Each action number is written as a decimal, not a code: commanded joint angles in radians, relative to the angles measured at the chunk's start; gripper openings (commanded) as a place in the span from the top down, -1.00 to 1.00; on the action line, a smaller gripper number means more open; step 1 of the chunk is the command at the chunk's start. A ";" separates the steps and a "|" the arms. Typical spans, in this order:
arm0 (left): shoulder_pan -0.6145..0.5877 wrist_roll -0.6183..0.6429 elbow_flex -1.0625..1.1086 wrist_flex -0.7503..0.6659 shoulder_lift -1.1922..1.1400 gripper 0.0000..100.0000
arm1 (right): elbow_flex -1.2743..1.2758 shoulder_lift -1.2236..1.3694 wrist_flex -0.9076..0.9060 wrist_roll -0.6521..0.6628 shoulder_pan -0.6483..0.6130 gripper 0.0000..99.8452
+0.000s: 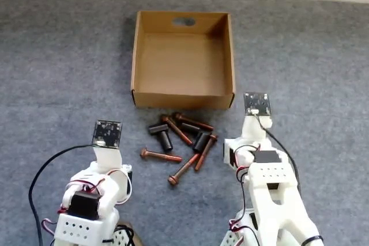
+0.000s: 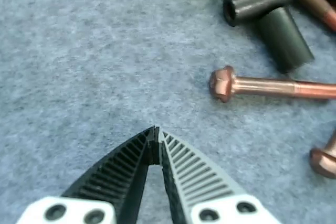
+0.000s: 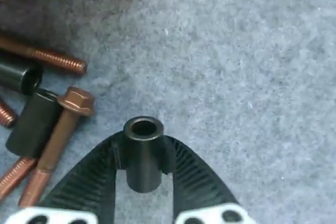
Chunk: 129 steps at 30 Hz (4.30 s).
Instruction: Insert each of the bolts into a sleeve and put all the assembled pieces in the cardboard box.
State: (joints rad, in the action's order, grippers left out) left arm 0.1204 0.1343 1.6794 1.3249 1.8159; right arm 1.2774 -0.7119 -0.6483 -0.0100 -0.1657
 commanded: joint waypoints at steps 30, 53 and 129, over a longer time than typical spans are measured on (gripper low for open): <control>-0.616 -0.436 -0.441 -0.252 0.005 0.65 | 0.015 -0.027 0.013 -0.002 -0.005 0.99; -0.059 -0.104 -0.618 -0.149 -0.750 0.31 | 0.021 -0.027 0.013 -0.002 -0.002 0.99; -0.130 -0.249 -0.769 -0.308 -1.547 0.97 | 0.022 -0.025 0.015 0.032 -0.002 0.99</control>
State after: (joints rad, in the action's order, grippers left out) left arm 0.0222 -0.1204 0.9060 1.0196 0.2754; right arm 1.3034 -0.7150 -0.6452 0.0115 -0.1657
